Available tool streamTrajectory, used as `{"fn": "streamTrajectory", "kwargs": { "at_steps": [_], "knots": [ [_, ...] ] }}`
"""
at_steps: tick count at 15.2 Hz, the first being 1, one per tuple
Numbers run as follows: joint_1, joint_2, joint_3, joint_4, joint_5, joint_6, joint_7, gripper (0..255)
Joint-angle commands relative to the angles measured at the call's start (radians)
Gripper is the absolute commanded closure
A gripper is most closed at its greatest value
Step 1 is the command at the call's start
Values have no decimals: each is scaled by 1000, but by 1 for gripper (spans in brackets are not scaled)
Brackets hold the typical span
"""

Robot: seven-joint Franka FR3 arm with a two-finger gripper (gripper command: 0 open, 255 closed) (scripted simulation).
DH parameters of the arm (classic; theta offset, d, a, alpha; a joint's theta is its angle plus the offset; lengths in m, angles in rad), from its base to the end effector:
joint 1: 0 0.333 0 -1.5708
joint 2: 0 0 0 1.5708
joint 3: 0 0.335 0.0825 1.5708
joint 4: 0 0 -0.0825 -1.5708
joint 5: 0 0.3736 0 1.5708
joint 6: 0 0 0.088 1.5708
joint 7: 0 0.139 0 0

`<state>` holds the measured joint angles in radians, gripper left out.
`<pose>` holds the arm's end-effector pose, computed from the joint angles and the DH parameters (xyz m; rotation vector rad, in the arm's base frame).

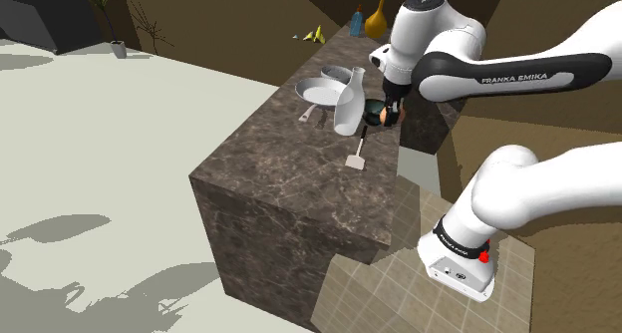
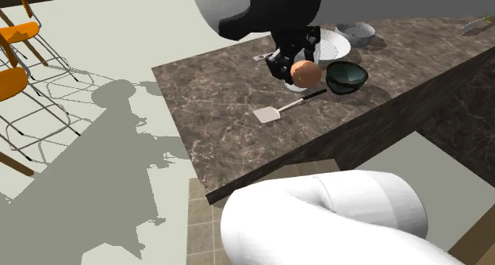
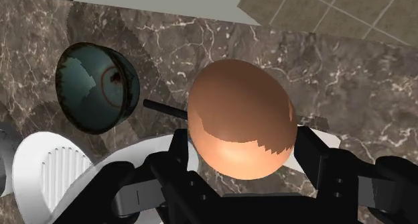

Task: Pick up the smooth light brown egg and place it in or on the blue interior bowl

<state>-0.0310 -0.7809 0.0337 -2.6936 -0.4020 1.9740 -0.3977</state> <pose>0.3011 -0.0357 0.4559 2.6408 0.7307 -0.0315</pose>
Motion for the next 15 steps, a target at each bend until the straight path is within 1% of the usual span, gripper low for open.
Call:
{"fn": "streamTrajectory", "kwargs": {
  "at_steps": [1, 5, 8, 12, 15],
  "knots": [
    [-26, 47, -36, 26, -31, 37, -31, 255],
    [-72, 159, -111, 97, -82, 110, -95, 255],
    [-97, 249, -164, 162, -107, 159, -143, 255],
    [-120, 374, -230, 264, -118, 214, -212, 255],
    [-131, 471, -276, 350, -108, 249, -269, 255]
  ]
}}
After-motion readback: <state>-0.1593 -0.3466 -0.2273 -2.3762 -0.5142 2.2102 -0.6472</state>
